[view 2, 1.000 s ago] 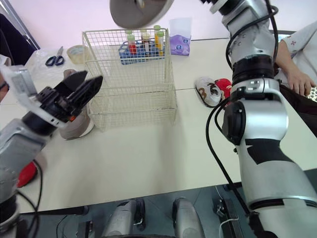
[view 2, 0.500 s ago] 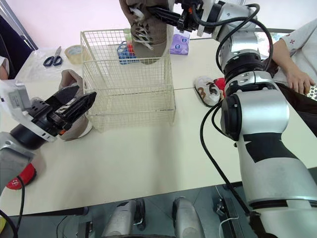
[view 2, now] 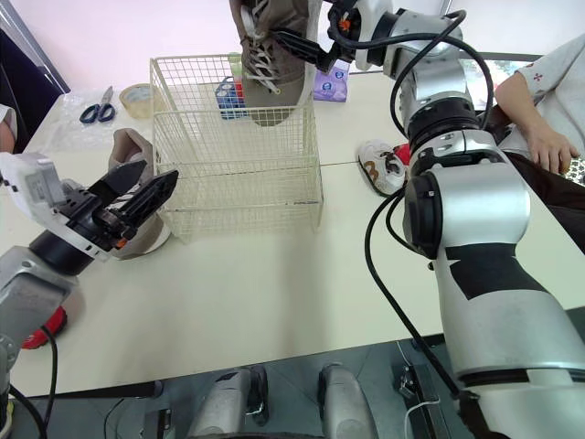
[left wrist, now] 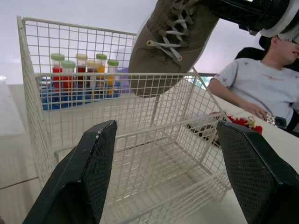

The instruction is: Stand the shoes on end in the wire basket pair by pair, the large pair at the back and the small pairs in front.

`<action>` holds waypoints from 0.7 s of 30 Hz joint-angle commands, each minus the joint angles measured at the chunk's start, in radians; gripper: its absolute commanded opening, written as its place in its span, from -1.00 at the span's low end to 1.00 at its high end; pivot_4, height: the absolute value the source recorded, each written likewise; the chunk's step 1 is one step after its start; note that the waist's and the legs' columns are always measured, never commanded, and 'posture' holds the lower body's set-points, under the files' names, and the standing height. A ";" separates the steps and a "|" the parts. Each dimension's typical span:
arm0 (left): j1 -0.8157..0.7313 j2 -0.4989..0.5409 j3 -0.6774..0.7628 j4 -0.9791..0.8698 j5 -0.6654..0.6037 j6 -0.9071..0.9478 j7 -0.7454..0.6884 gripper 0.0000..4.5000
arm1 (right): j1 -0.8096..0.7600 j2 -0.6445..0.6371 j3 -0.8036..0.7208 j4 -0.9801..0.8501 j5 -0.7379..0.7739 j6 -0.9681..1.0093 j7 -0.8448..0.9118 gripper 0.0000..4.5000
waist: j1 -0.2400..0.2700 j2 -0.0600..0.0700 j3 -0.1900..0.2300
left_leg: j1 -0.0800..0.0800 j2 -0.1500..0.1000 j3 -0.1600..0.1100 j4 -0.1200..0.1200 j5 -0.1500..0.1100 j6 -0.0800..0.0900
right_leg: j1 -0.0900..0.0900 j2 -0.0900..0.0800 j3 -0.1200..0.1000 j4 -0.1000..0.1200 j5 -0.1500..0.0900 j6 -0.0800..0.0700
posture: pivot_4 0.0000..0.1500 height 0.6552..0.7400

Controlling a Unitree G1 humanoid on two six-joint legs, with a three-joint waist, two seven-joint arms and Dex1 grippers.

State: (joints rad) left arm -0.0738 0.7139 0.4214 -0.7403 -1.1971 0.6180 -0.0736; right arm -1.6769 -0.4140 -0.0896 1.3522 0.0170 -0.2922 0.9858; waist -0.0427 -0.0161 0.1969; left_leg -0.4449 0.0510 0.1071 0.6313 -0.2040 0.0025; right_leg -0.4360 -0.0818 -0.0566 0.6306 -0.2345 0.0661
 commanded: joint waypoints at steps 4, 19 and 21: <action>-0.042 -0.008 -0.019 0.025 0.029 -0.014 -0.017 0.55 | -0.005 -0.012 -0.067 -0.017 0.028 0.016 0.018 0.97 | 0.000 0.000 0.000 | 0.000 0.000 0.000 0.000 0.001 0.001 | 0.001 0.000 0.000 0.000 0.000 0.000 | 1.00 1.00; -0.064 -0.038 -0.065 0.040 0.087 0.000 -0.006 0.55 | -0.014 0.032 -0.238 -0.017 0.143 0.204 0.059 -0.16 | 0.000 0.000 0.000 | 0.000 -0.001 0.000 0.000 0.001 0.001 | 0.001 0.001 0.000 0.001 0.000 0.001 | 1.00 1.00; -0.056 -0.042 -0.065 0.036 0.093 0.002 -0.002 0.55 | -0.019 0.034 -0.233 -0.020 0.133 0.190 0.078 -0.27 | -0.001 0.000 0.000 | 0.000 -0.001 0.000 0.000 0.001 0.001 | 0.001 0.001 0.000 0.001 0.000 0.001 | 1.00 1.00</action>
State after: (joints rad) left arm -0.1282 0.6695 0.3458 -0.6731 -1.1142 0.6247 -0.0795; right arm -1.6580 -0.3793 -0.3010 1.3609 0.1255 -0.0741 1.0447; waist -0.0435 -0.0162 0.1968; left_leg -0.4445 0.0502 0.1073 0.6316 -0.2029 0.0039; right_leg -0.4352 -0.0803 -0.0569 0.6315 -0.2340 0.0670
